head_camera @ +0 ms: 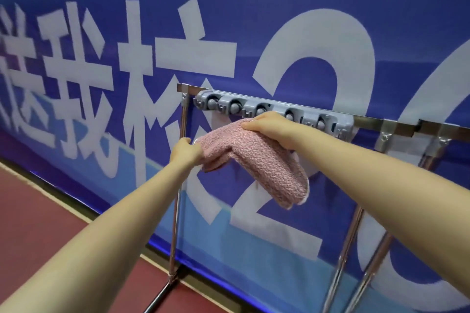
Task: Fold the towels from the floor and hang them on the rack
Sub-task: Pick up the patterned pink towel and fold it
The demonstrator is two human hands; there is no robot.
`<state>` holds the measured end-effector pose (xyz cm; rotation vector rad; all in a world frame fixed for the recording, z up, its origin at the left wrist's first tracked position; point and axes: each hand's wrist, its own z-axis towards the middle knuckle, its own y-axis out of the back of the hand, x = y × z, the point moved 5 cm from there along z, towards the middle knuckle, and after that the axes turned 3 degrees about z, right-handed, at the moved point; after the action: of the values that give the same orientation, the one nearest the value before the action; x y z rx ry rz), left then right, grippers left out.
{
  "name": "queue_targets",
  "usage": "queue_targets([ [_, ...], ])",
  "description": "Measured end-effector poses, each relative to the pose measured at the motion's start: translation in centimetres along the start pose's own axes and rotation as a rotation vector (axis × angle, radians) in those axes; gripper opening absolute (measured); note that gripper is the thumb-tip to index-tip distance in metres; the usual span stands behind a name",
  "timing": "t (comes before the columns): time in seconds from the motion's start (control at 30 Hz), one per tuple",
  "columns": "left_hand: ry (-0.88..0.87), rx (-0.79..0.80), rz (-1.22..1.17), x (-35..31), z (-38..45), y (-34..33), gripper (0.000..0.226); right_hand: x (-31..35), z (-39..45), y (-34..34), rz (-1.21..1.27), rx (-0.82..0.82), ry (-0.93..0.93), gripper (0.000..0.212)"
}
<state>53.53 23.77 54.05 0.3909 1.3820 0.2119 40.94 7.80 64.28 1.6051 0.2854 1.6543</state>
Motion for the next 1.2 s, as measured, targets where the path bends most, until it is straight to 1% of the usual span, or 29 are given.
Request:
queue_targets([
  [0.03,-0.030,-0.016,-0.045,-0.5,0.5,0.4,0.035,0.8,1.3,-0.5,0.014,0.013,0.000,0.029],
  [0.1,-0.112,-0.030,-0.143,-1.7,1.7,1.3,0.025,2.6,3.5,-1.8,0.041,0.057,0.007,0.029],
  [0.2,-0.219,-0.044,-0.294,-3.2,4.5,2.3,0.033,5.3,6.7,-3.7,0.100,0.099,0.041,0.017],
  [0.23,-0.208,-0.029,-0.362,-3.1,5.6,2.5,0.034,6.1,7.8,-4.3,0.106,0.112,0.052,0.014],
  [0.27,-0.202,0.012,-0.480,-3.2,6.1,2.8,0.036,6.9,8.9,-4.9,0.106,0.125,0.062,0.013],
  [0.3,-0.155,0.044,-0.608,-2.7,7.1,3.0,0.041,7.6,10.0,-5.5,0.107,0.135,0.067,0.011],
  [0.33,-0.155,0.068,-0.705,-2.6,7.9,3.2,0.045,8.2,11.0,-6.0,0.118,0.149,0.071,0.007],
  [0.4,-0.183,0.093,-0.751,-2.6,9.5,3.8,0.050,9.2,13.0,-7.0,0.169,0.177,0.085,0.009],
  [0.5,-0.198,0.128,-0.737,-2.8,11.8,4.2,0.059,9.9,15.6,-7.9,0.196,0.138,0.136,0.008],
  [0.53,-0.202,0.107,-0.720,-2.8,12.6,4.4,0.060,10.0,16.4,-8.0,0.193,0.112,0.160,0.008],
  [0.63,-0.248,0.072,-0.642,-2.9,14.1,4.1,0.051,9.7,18.5,-8.1,0.162,0.014,0.210,0.014],
  [0.73,-0.313,0.080,-0.586,-3.1,14.3,3.3,0.039,8.8,20.7,-8.2,0.032,-0.080,0.254,0.016],
  [0.83,-0.348,0.042,-0.554,-3.1,13.9,2.2,0.030,8.2,21.6,-7.9,-0.091,-0.106,0.284,0.021],
  [0.87,-0.356,0.018,-0.546,-3.0,13.8,2.0,0.031,7.9,21.6,-7.5,-0.163,-0.117,0.279,0.027],
  [0.9,-0.356,0.001,-0.548,-3.0,13.7,1.7,0.033,7.6,21.6,-7.1,-0.224,-0.141,0.277,0.033],
  [0.93,-0.347,-0.012,-0.553,-2.9,13.7,1.4,0.037,7.4,21.4,-6.8,-0.252,-0.167,0.295,0.035],
  [1.0,-0.321,-0.040,-0.582,-2.8,13.4,1.2,0.046,7.4,20.9,-6.5,-0.280,-0.199,0.374,0.026],
  [1.07,-0.329,-0.085,-0.571,-3.0,13.1,1.2,0.053,7.6,20.3,-6.6,-0.351,-0.196,0.442,0.016],
  [1.1,-0.340,-0.097,-0.548,-3.0,13.0,1.2,0.056,7.8,20.0,-6.7,-0.384,-0.186,0.457,0.015],
  [1.13,-0.348,-0.098,-0.535,-3.0,13.2,1.2,0.060,8.1,19.7,-6.8,-0.414,-0.177,0.470,0.020],
  [1.2,-0.307,-0.067,-0.567,-2.3,14.4,0.8,0.064,8.4,19.0,-7.0,-0.451,-0.172,0.474,0.045],
])
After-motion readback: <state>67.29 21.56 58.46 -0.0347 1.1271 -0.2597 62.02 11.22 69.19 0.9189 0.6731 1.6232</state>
